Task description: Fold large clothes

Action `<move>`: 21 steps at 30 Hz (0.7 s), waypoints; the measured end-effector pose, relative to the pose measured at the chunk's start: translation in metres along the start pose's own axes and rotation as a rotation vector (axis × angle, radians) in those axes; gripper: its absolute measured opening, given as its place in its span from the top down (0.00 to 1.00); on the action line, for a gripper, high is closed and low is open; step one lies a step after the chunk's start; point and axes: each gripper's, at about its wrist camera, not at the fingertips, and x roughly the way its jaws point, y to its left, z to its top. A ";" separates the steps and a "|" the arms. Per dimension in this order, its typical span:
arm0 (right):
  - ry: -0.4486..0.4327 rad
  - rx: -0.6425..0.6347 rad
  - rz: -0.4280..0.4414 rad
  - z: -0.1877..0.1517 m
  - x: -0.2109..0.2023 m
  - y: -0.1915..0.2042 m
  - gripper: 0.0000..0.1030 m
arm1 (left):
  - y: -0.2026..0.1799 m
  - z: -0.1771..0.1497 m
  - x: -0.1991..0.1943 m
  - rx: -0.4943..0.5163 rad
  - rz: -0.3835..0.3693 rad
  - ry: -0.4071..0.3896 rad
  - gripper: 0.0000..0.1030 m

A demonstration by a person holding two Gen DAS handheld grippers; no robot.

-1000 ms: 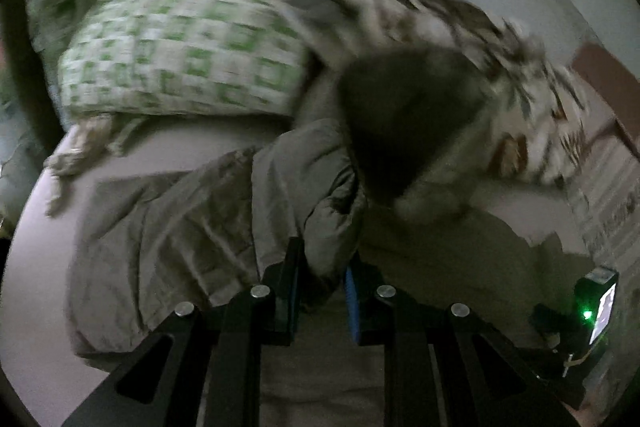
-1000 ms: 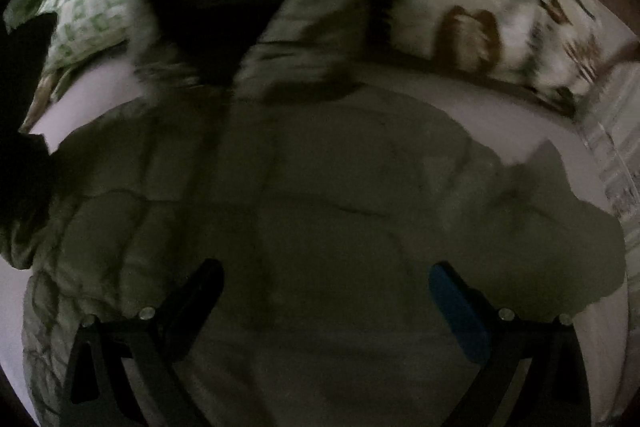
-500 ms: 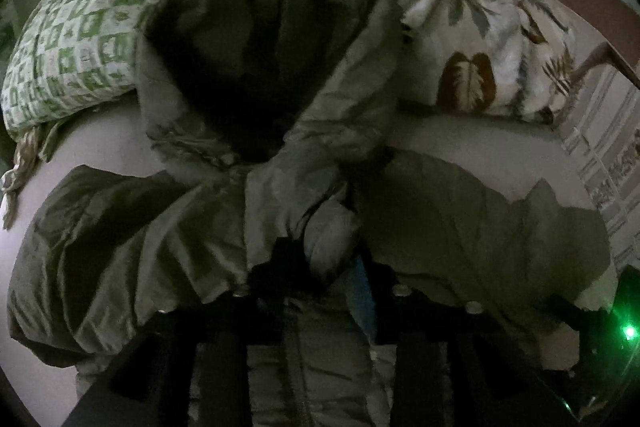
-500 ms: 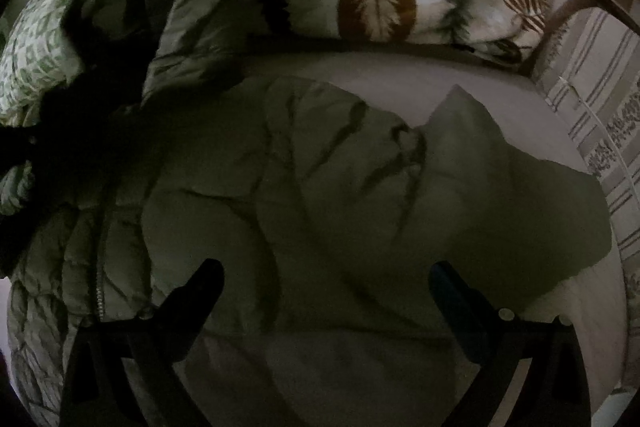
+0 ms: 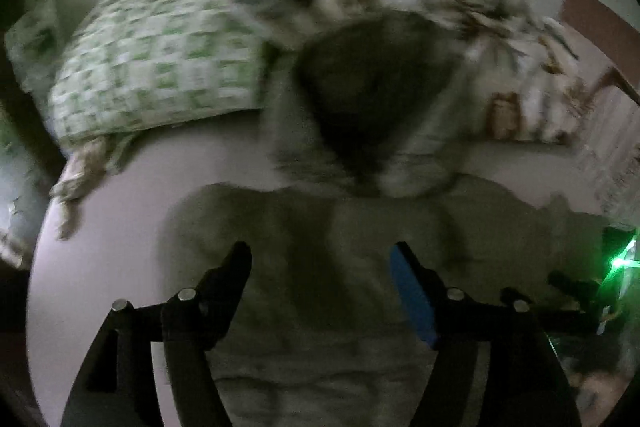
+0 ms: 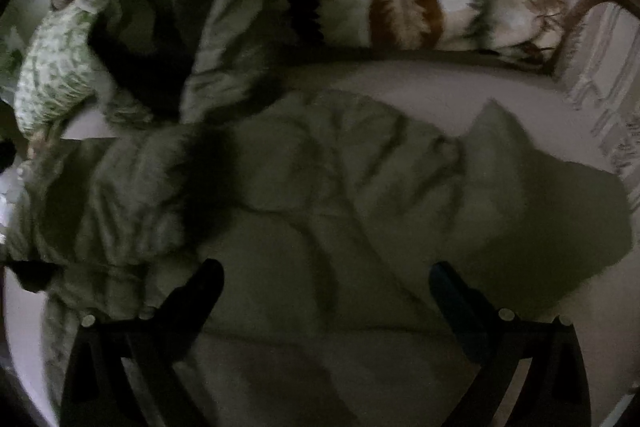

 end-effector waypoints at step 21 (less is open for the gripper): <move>0.075 -0.146 0.092 0.023 0.068 0.128 0.50 | 0.114 -0.051 0.061 -0.106 0.131 0.116 0.29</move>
